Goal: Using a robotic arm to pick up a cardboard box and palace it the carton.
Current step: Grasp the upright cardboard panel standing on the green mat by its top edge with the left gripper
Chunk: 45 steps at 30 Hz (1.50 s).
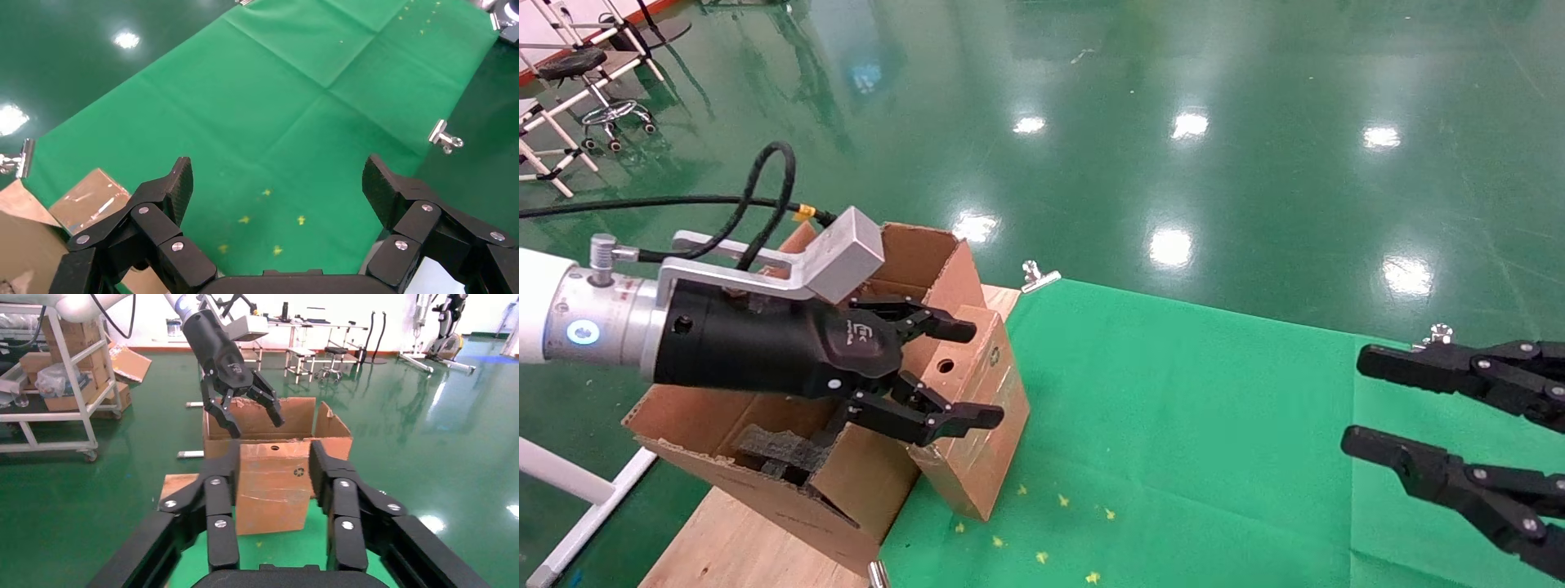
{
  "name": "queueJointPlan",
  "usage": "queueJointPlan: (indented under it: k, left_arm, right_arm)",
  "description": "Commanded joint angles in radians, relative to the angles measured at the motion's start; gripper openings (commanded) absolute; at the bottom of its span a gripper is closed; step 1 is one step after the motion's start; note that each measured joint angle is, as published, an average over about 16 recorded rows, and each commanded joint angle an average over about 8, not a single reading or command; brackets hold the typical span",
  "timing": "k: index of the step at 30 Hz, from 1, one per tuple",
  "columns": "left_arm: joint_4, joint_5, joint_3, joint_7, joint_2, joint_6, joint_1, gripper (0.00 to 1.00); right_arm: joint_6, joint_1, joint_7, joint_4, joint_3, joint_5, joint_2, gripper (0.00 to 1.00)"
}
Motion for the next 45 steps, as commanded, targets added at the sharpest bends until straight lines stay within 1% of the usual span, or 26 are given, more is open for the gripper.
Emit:
queueJointPlan:
  k: [1,6,10,18,22,27,28,35,36,41,42,45]
  left_arm:
    - [-0.006,0.019,0.009,-0.032,-0.005,0.003,-0.013,1.00]
    - [0.007,0.030,0.017,-0.042,-0.003,0.011,-0.020,1.00]
    - [0.022,0.084,0.040,-0.101,0.010,0.024,-0.057,1.00]
    - [0.055,0.296,0.123,-0.335,0.079,0.070,-0.204,1.00]
    - [0.076,0.370,0.162,-0.437,0.116,0.091,-0.256,1.00]
    - [0.092,0.430,0.219,-0.521,0.155,0.109,-0.297,1.00]
    - [0.094,0.438,0.231,-0.534,0.160,0.111,-0.303,1.00]
    - [0.094,0.467,0.314,-0.590,0.178,0.113,-0.329,1.00]
    - [0.093,0.468,0.324,-0.594,0.179,0.112,-0.331,1.00]
    - [0.089,0.475,0.364,-0.612,0.183,0.105,-0.337,0.99]
    - [0.088,0.476,0.369,-0.615,0.184,0.104,-0.338,0.91]
    - [0.085,0.481,0.384,-0.621,0.187,0.102,-0.341,0.55]
  right_arm:
    - [0.000,0.000,0.000,0.000,0.000,0.000,0.000,0.00]
    - [0.000,0.000,0.000,0.000,0.000,0.000,0.000,0.00]
    - [0.000,0.000,0.000,0.000,0.000,0.000,0.000,0.00]
    - [0.000,0.000,0.000,0.000,0.000,0.000,0.000,0.00]
    - [0.000,0.000,0.000,0.000,0.000,0.000,0.000,0.00]
    - [0.000,0.000,0.000,0.000,0.000,0.000,0.000,0.00]
    - [0.000,0.000,0.000,0.000,0.000,0.000,0.000,0.10]
    - [0.000,0.000,0.000,0.000,0.000,0.000,0.000,0.97]
    - [0.000,0.000,0.000,0.000,0.000,0.000,0.000,1.00]
    - [0.000,0.000,0.000,0.000,0.000,0.000,0.000,1.00]
    - [0.000,0.000,0.000,0.000,0.000,0.000,0.000,1.00]
    - [0.000,0.000,0.000,0.000,0.000,0.000,0.000,1.00]
